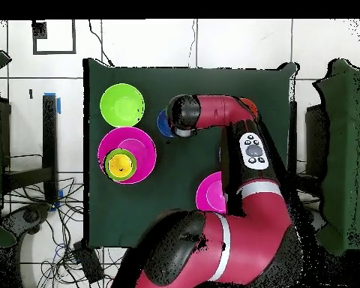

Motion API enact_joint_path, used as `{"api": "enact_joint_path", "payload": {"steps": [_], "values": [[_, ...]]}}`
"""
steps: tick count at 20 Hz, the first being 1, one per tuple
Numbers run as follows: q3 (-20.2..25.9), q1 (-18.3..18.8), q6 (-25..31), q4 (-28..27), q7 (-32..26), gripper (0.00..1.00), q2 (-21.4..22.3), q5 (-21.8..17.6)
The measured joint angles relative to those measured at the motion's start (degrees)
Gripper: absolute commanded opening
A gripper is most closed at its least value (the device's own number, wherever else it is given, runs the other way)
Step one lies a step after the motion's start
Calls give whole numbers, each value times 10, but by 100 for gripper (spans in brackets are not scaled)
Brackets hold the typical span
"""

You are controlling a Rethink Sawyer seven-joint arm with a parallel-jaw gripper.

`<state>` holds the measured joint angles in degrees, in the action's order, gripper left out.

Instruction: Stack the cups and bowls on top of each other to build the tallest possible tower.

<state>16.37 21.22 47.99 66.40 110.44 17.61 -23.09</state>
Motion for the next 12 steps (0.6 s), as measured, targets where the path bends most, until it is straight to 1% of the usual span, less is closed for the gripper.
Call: {"api": "enact_joint_path", "payload": {"steps": [6,10,12], "values": [[3,0,-4,2,0,0,9,0],[7,1,-4,13,0,0,21,4],[11,4,-4,27,0,0,32,10]]}}
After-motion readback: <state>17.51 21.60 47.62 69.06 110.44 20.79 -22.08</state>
